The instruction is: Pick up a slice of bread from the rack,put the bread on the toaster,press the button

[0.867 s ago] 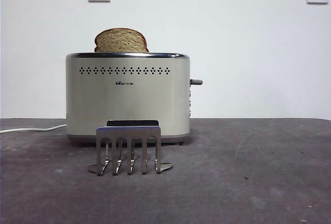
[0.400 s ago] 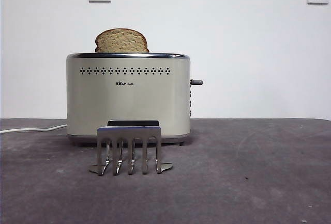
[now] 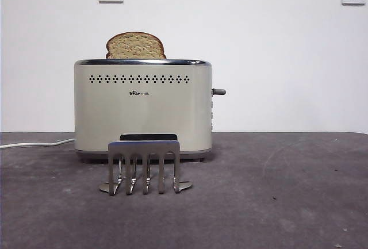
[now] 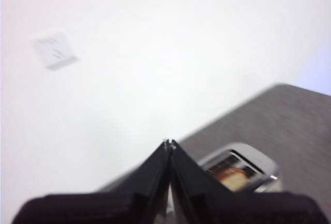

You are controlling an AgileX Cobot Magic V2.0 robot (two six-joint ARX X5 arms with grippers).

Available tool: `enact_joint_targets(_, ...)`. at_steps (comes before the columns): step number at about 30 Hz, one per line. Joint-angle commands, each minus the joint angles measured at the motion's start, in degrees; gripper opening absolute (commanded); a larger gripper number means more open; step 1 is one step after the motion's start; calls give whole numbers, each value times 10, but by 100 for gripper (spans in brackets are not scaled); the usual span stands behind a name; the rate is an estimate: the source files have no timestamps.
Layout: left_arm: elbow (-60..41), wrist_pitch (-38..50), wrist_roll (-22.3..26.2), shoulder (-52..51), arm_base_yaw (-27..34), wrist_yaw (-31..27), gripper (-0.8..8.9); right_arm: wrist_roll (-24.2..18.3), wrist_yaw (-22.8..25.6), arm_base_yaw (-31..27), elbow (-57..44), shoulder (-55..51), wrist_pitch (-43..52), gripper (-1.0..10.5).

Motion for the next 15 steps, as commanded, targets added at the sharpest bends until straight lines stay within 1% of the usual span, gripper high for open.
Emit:
enact_joint_targets(1,-78,61,7,-45,26,0,-1,-2,1,0,-3,0,1,1)
enact_joint_targets(5,-236,209,4,-135,49,1,-1,-2,1,0,-3,0,1,1)
enact_joint_targets(9,-395,338,-25,-213,64,1,-1,-2,1,0,-3,0,1,1)
enact_joint_targets(12,-505,413,-49,-260,71,0,-1,-2,1,0,-3,0,1,1)
enact_joint_targets(15,-605,469,-54,-302,75,-1,-1,-2,1,0,-3,0,1,1)
